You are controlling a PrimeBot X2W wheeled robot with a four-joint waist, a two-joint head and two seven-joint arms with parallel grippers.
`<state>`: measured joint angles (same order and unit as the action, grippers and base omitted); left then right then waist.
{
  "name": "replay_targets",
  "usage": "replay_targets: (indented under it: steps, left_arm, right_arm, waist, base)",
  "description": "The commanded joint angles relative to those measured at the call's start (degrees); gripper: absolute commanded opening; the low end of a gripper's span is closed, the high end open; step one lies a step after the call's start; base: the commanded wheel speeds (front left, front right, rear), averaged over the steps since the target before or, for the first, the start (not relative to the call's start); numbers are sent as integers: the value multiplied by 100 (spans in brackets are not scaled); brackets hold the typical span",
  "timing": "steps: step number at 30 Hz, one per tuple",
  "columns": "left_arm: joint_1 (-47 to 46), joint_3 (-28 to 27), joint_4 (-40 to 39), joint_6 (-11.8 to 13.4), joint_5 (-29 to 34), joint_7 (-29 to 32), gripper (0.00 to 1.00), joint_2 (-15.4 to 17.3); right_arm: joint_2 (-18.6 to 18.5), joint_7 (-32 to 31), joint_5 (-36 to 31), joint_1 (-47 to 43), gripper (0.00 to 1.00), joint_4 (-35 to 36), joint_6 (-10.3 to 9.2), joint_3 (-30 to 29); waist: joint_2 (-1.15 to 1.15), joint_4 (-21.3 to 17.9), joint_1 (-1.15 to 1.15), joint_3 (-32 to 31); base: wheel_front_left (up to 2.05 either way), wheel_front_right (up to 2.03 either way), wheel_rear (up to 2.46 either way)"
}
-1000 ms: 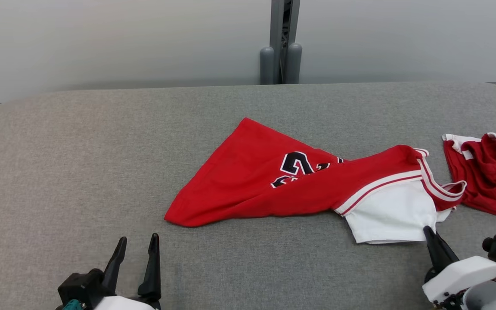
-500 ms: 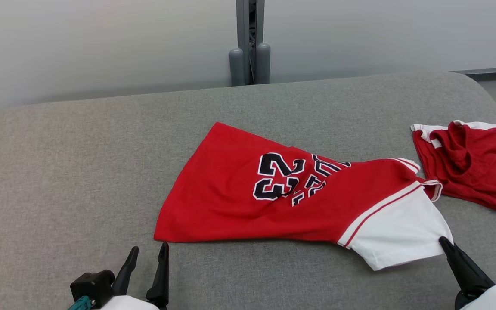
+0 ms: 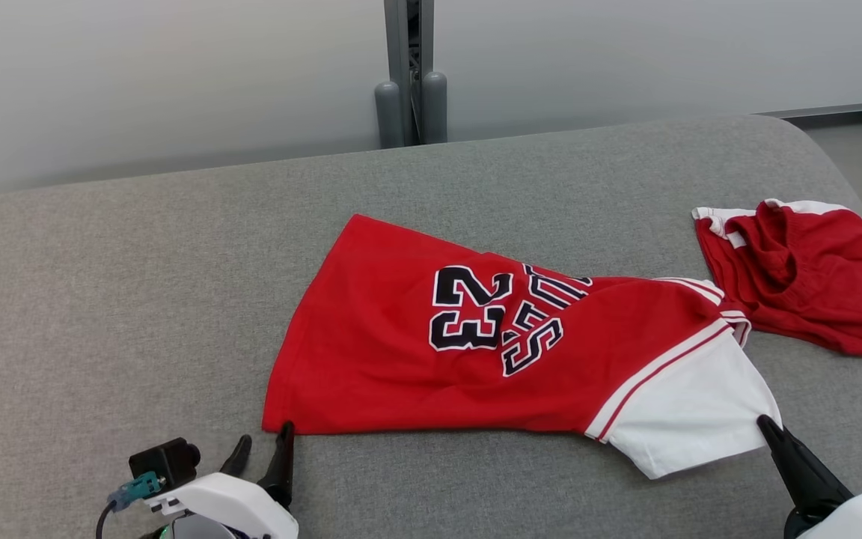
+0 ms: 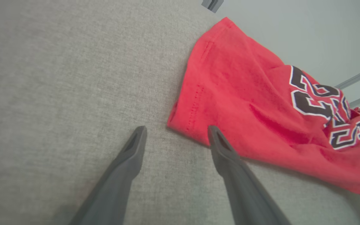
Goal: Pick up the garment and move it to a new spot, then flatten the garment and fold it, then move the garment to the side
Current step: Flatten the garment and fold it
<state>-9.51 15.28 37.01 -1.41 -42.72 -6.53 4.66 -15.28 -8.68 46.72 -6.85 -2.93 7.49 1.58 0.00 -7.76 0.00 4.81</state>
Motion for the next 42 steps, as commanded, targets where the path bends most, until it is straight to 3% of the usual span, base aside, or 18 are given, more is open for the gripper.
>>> replay_targets:
  steps: [1,7,8,9,11,12,20,25,34,42]
  left_arm:
    - [-137,-30,127,-45,-37,-9,100,15]
    - [-530,45,897,-281,-192,-78,100,-79]
    - [-576,65,1011,-310,-221,-89,89,-90]
    - [-618,87,1116,-341,-232,-105,58,-99]
    - [-696,149,1303,-400,-259,-137,24,-128]
    - [-725,188,1374,-438,-285,-135,0,-144]
    - [-810,639,1495,-612,-653,108,0,-209]
    - [-816,823,1349,-626,-870,-54,0,-185]
    - [-712,592,-250,-608,-2155,-291,0,-48]
    - [-885,267,-1586,-598,-2693,-103,0,302]
  right_arm:
    - [3,-20,-21,60,0,31,0,-23]
    - [52,-131,-103,111,0,100,0,-60]
    - [54,-130,-120,113,0,110,0,-70]
    - [57,-145,-132,116,0,124,0,-79]
    - [60,-178,-153,123,0,145,0,-89]
    - [61,-185,-163,121,0,154,0,-97]
    - [69,-257,-207,136,0,211,0,-157]
    - [92,-230,-247,178,0,221,0,-140]
    - [-32,79,-240,569,0,510,0,-294]
    - [-190,-25,-239,1315,0,576,0,-538]
  waist:
    - [0,-17,0,7]
    - [0,-106,0,14]
    - [0,-121,0,12]
    - [0,-135,0,10]
    - [0,-164,0,3]
    - [0,-175,0,2]
    - [0,-138,0,-53]
    - [0,-81,0,-118]
    - [0,46,0,-309]
    - [0,124,0,-496]
  base:
    - [0,0,0]
    - [0,0,0]
    - [0,0,0]
    - [0,0,0]
    - [0,0,0]
    - [0,0,0]
    - [0,0,0]
    - [0,0,0]
    - [0,0,0]
    - [0,0,0]
